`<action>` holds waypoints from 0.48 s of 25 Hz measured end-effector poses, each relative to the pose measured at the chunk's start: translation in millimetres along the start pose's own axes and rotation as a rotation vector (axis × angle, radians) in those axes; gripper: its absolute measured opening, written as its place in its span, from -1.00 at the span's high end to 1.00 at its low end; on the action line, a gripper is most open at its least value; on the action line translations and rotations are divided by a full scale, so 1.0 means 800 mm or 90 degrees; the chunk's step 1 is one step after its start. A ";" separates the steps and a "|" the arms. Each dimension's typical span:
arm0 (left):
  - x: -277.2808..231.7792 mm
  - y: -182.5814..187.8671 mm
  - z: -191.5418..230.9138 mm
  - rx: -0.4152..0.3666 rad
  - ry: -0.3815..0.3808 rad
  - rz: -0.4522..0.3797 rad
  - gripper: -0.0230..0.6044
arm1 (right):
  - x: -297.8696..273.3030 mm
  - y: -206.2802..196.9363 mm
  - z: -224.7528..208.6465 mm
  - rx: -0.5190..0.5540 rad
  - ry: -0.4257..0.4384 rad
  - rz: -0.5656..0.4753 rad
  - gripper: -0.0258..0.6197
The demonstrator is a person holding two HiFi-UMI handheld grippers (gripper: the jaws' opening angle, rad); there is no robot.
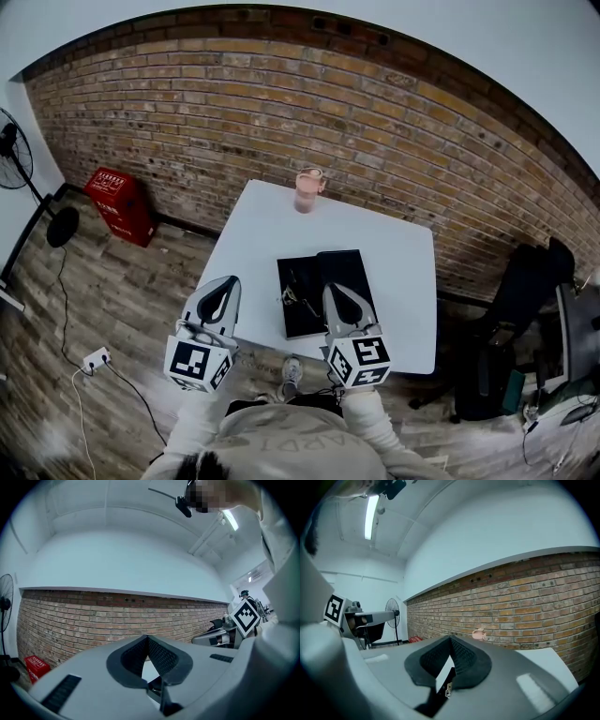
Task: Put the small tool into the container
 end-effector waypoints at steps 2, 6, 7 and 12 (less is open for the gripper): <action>0.001 0.002 -0.002 -0.001 0.001 -0.001 0.91 | 0.003 0.004 0.000 0.001 0.003 -0.006 0.89; 0.003 0.001 -0.002 -0.001 0.006 -0.006 0.91 | 0.009 0.011 -0.001 0.009 0.005 -0.019 0.89; 0.003 0.002 -0.002 -0.002 0.006 -0.007 0.91 | 0.011 0.013 -0.001 0.011 0.006 -0.023 0.89; 0.004 0.008 -0.004 -0.007 0.004 -0.018 0.91 | 0.019 0.025 -0.001 0.031 0.004 -0.039 0.89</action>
Point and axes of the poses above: the fingertips, and each gripper's own axes: x backward along the fingers, z to its left, y out of its top, the point moved 10 cm from there along x, backward along the fingers, and after that the axes turned 4 degrees about x, right-handed, at the moved point
